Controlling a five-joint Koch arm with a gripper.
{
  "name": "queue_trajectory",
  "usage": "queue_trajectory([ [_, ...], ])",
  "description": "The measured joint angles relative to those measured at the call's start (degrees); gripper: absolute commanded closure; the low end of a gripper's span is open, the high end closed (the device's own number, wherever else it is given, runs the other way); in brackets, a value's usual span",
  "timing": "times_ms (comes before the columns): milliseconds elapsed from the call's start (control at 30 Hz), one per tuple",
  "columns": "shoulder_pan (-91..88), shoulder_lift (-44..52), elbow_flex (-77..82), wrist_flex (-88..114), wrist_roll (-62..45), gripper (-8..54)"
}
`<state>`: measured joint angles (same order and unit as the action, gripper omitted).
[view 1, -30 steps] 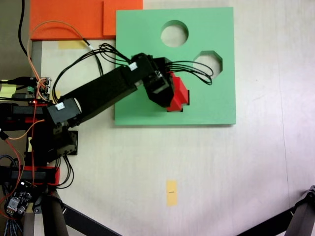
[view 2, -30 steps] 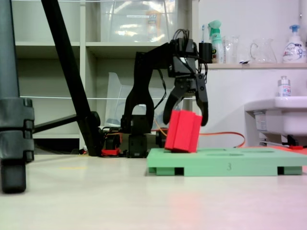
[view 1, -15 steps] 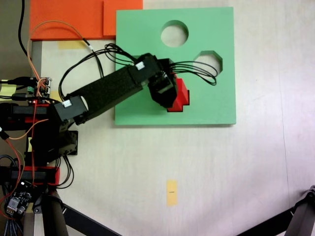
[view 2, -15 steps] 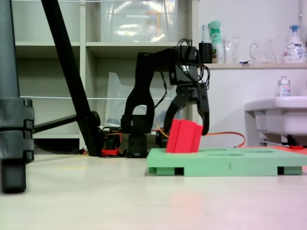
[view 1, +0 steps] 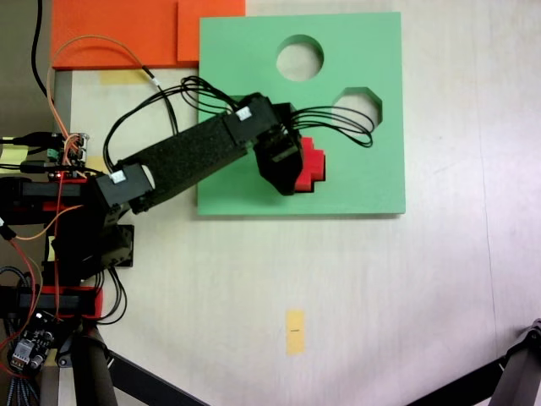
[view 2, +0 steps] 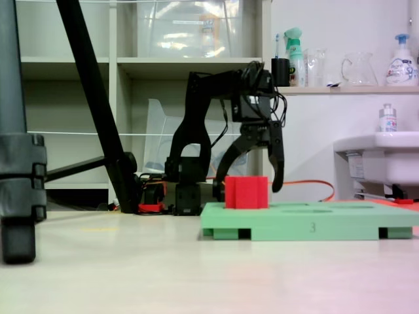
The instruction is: Put the cross columnar block into the corresponding hole
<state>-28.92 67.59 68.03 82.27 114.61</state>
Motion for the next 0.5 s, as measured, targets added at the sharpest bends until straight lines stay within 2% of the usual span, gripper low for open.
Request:
queue_trajectory([
  [133, -0.5, 1.0, 0.0, 0.0, -0.2, -6.5],
  [200, -0.6, 6.9, 0.1, 0.0, -1.9, -6.3],
  [267, -0.6, 15.6, 0.0, 0.0, -8.8, 2.3],
  [300, -0.6, 20.7, 0.0, 0.0, -16.8, 9.1],
  [333, -0.5, 24.4, 0.0, 0.0, -24.8, 10.7],
  [367, 0.4, 28.1, 0.0, -0.1, -33.9, 11.0],
  [433, 2.3, 36.9, 3.3, -1.2, -61.2, 10.7],
  [500, 3.6, 42.8, 8.6, -3.7, -78.0, 10.7],
])
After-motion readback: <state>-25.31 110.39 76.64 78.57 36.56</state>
